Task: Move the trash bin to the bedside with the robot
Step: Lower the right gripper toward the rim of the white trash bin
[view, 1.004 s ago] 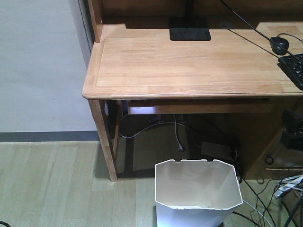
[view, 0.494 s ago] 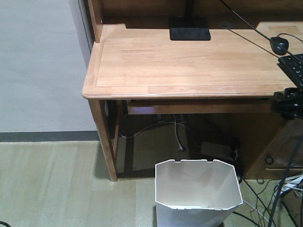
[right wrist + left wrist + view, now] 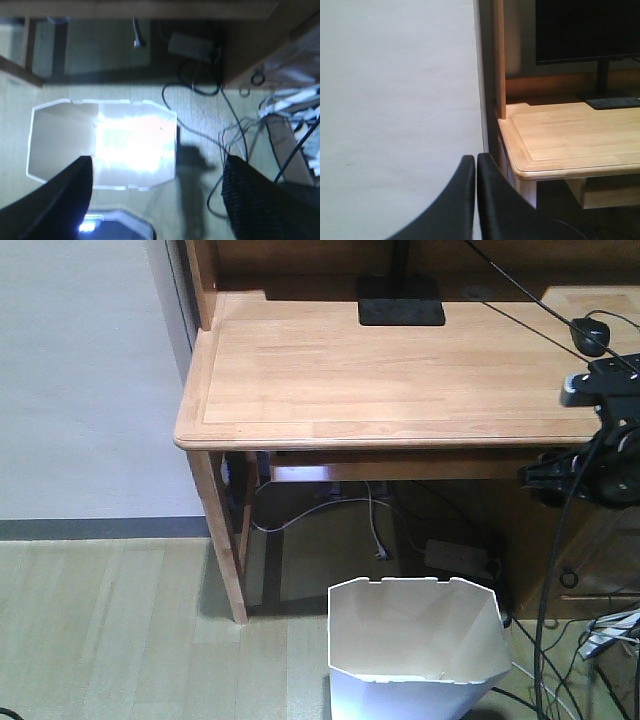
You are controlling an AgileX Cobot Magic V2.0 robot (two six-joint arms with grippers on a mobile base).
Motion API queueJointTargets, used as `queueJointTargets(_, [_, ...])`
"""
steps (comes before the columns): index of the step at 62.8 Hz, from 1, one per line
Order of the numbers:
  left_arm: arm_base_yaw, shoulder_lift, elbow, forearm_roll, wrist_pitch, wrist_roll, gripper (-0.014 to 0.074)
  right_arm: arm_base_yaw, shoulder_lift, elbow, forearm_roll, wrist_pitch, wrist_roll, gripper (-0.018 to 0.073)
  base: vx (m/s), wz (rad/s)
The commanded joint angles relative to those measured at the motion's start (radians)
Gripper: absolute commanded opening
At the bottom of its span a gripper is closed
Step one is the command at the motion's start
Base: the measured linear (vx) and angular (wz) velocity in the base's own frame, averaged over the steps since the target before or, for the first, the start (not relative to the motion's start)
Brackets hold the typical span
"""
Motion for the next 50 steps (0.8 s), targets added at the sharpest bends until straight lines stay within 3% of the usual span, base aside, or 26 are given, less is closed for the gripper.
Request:
queueJointTargets(1, [-0.006,-0.014,0.012,-0.009,-0.074,-0.014,-0.0006,-0.032,0.056,-0.049,0.027,-0.01,-0.04,0.0508,0.0,0.0])
queueJointTargets(14, [-0.006,-0.014,0.012,-0.009,-0.074,-0.014,-0.0006,-0.145,0.228,-0.081,0.172,-0.002,-0.248,0.0508,0.0,0.0])
queueJointTargets(21, [-0.006,-0.014,0.012,-0.009,-0.074,-0.014,-0.0006,-0.156,0.308,-0.081,0.206,-0.066,-0.336,0.0508,0.0,0.0])
queueJointTargets(50, [-0.006,-0.014,0.012,-0.009,-0.074,-0.014,-0.0006,-0.143,0.713,-0.095,0.208,-0.426,-0.41,0.0513,0.0,0.0])
